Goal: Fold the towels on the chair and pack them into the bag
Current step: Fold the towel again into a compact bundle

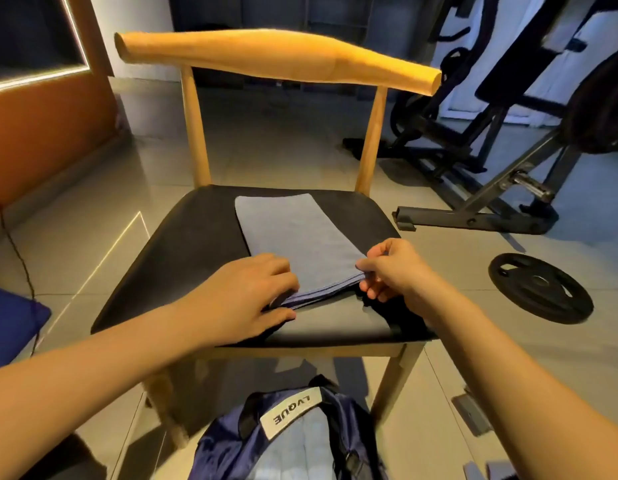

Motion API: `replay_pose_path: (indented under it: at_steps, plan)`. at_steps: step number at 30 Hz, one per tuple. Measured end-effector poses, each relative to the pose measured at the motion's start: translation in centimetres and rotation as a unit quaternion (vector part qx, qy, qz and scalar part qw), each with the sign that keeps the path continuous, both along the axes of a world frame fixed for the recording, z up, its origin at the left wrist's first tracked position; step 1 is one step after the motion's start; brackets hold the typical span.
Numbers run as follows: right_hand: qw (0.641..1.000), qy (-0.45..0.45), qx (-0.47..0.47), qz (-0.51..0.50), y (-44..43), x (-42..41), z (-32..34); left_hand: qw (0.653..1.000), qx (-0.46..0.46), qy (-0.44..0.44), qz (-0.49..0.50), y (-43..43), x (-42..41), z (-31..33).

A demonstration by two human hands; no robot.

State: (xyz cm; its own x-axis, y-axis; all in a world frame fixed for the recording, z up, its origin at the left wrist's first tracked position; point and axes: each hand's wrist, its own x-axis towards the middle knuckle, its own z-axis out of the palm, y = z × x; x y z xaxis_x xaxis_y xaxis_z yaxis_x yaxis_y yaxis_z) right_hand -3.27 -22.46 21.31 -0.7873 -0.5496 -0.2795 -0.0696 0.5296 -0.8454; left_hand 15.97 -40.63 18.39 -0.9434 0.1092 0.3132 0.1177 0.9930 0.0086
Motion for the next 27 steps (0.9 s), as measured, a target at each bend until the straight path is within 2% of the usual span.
replay_pose_path:
  at_steps: [6, 11, 15, 18, 22, 27]
  plan:
    - [0.988, -0.149, -0.028, 0.002, 1.1, -0.4, 0.6, 0.997, -0.072, 0.004, -0.027, 0.0, 1.5, -0.5]
    - [0.985, -0.15, -0.069, 0.05, 2.2, -0.4, 0.4, 0.995, -0.094, -0.008, -0.016, 0.5, 1.6, -0.4]
    - [0.987, -0.092, -0.087, 0.1, 2.9, 0.3, 0.3, 1.0, -0.008, -0.004, 0.014, 0.4, 1.8, 0.5]
    - [0.98, -0.037, -0.093, 0.174, 3.6, 0.4, 0.3, 0.989, 0.122, -0.005, 0.083, -0.2, 1.6, 0.6]
    - [0.963, 0.116, -0.076, 0.231, 4.1, 0.0, -0.3, 0.956, 0.263, -0.034, 0.129, -0.7, 1.9, 0.9]
    - [0.95, 0.161, -0.075, 0.256, 3.8, -0.5, -1.0, 0.933, 0.326, -0.059, 0.141, -1.3, 2.1, 1.7]
